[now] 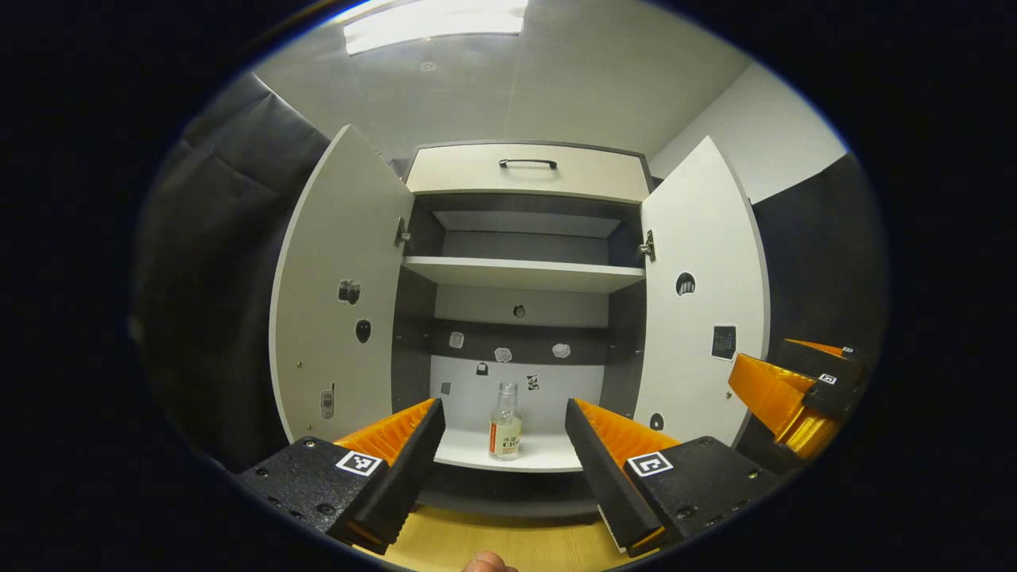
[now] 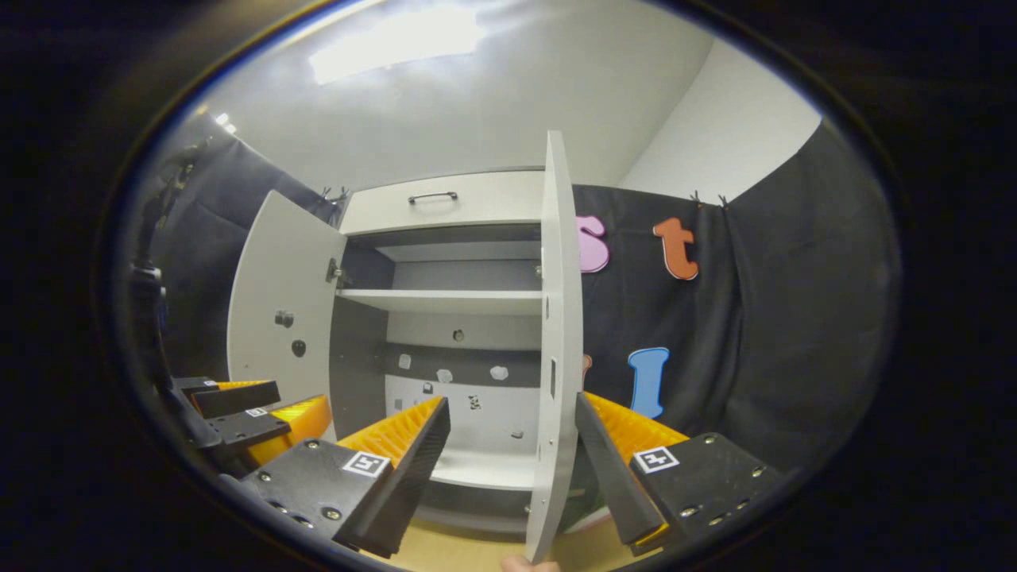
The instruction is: Grasp the bottle in the cabinet with the left hand and place it on the coaster, then close the right door with the right hand and the left door with the left hand.
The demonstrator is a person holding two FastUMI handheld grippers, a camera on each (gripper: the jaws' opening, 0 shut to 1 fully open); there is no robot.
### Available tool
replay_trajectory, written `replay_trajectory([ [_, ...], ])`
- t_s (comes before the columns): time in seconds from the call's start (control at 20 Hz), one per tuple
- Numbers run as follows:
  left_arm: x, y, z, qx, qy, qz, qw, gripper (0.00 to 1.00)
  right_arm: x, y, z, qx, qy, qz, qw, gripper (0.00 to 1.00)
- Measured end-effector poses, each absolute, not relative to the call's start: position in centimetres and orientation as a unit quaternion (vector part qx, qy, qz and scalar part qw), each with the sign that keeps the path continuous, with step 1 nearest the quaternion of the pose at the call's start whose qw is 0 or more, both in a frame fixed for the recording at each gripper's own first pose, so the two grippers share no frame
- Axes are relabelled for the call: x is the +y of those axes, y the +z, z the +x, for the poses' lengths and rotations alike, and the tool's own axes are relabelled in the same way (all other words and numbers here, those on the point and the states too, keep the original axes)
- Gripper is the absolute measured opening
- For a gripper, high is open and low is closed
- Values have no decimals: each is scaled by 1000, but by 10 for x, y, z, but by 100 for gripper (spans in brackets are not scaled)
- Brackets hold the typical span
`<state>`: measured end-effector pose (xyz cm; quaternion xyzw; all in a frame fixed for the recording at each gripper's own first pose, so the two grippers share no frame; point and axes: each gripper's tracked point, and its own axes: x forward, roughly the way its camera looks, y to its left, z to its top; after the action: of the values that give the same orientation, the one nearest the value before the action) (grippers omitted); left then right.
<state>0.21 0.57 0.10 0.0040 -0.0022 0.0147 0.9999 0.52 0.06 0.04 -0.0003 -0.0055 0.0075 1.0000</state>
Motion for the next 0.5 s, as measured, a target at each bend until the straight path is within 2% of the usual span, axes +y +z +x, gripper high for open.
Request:
replay_trajectory([
  [0.5, 7, 1, 2, -2, 21, 7, 1000, 96, -2, 1, 5, -9, 11, 1, 1000, 96],
])
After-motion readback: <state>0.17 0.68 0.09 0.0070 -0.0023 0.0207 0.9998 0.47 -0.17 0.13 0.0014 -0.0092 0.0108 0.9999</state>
